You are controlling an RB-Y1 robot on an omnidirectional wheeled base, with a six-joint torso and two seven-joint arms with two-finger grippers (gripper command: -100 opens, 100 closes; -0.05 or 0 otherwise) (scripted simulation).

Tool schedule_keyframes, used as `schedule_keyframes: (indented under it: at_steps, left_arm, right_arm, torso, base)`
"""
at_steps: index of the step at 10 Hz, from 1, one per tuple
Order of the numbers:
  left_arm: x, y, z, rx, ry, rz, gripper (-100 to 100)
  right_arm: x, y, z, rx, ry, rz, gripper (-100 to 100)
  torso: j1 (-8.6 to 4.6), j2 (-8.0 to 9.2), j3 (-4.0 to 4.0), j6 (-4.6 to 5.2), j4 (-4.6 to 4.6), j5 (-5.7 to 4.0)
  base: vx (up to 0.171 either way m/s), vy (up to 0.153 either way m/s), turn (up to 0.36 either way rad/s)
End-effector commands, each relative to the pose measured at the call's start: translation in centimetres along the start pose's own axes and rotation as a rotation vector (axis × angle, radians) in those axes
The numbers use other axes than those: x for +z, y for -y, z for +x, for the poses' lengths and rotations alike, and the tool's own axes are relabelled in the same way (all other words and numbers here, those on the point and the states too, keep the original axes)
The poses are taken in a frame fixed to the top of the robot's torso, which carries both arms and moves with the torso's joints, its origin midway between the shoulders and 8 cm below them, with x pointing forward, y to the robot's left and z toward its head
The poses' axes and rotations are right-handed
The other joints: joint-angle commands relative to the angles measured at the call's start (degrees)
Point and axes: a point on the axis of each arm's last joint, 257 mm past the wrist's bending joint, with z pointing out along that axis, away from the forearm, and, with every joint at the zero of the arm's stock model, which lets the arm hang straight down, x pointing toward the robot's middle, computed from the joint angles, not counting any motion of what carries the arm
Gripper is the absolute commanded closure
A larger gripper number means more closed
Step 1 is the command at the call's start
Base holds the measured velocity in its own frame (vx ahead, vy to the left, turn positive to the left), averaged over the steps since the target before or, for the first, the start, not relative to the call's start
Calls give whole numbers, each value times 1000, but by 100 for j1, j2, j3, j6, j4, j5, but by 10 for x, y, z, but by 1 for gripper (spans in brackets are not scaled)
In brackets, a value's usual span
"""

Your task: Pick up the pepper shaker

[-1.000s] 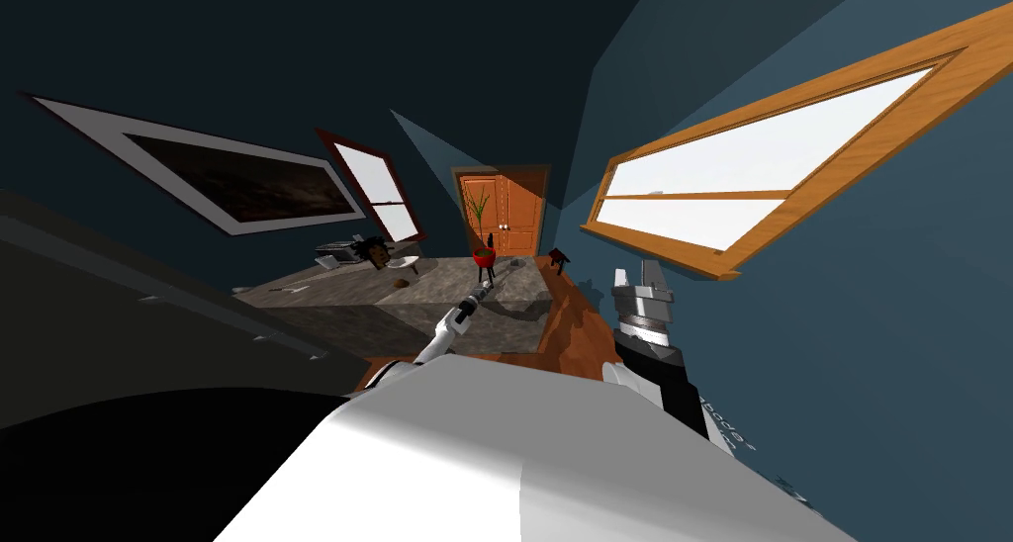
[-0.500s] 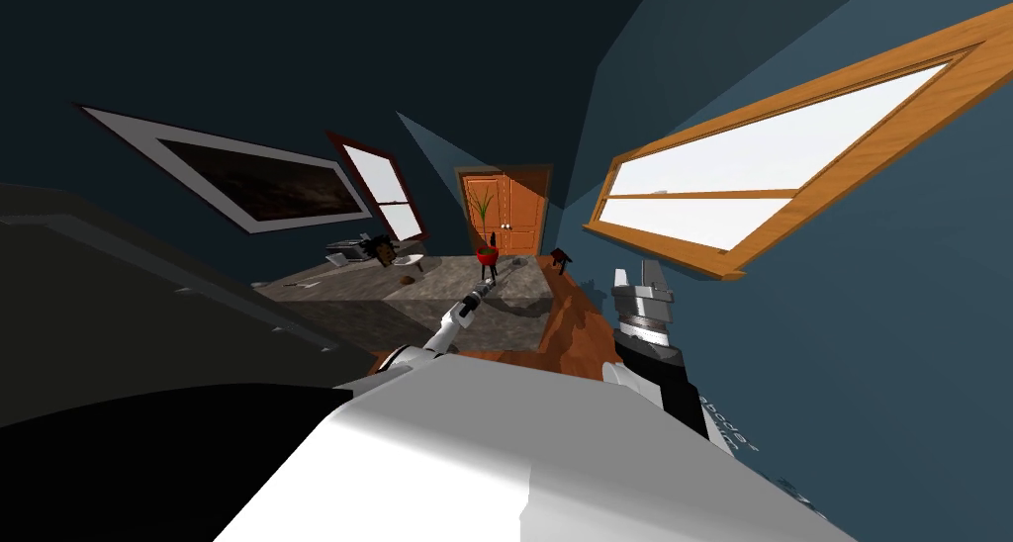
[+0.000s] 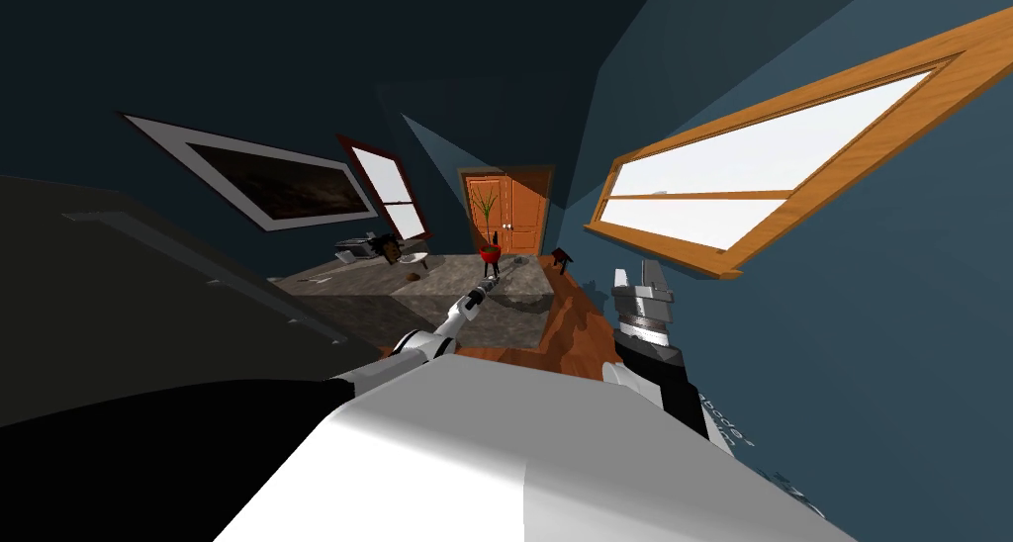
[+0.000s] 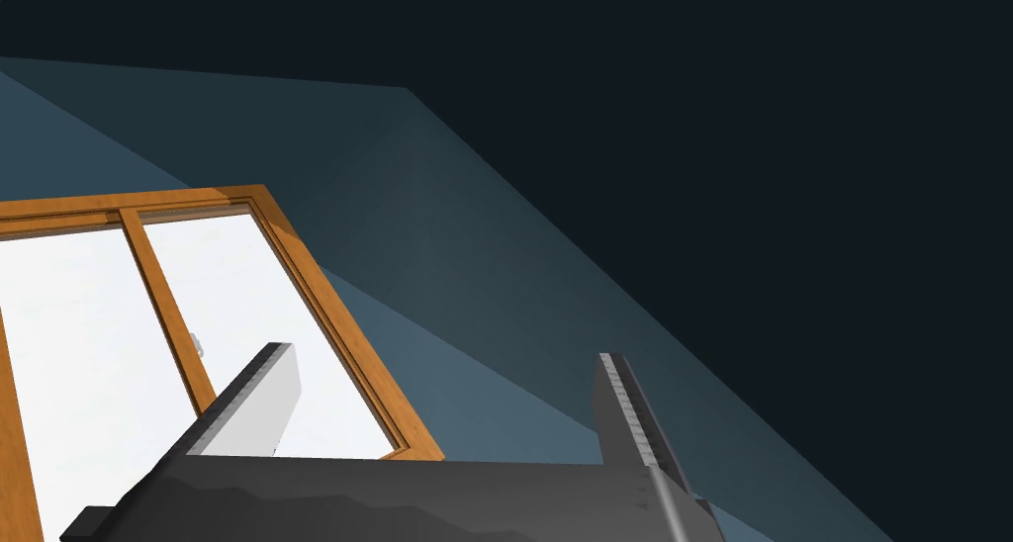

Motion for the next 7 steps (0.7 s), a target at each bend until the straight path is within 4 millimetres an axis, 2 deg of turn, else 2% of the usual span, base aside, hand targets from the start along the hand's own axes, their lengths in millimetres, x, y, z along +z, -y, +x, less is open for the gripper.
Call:
schedule_keyframes:
  at_steps: [1,2,3,7]
  left_arm:
    - [2,0,2,-1,-4,0,-100]
    - [1,0,1,-2,-3,0,-100]
    - [1,0,1,-1,-3,0,100]
    - [2,-1,0,3,-2,0,100]
  right_arm:
    - [0,0,0,0,0,0,0]
    - [0,0,0,0,0,0,0]
    - [0,0,0,0,0,0,0]
    - [0,0,0,0,0,0,0]
  torso:
    - [0,0,0,0,0,0]
    - [0,-7,-4,0,-2,0]
    - [0,-6,-4,-1,-2,0]
    - [4,-6,-6,2,-5,6]
  base:
    - [14,0,-1]
    - [6,-1,0]
    - [0,0,0]
    - [0,0,0]
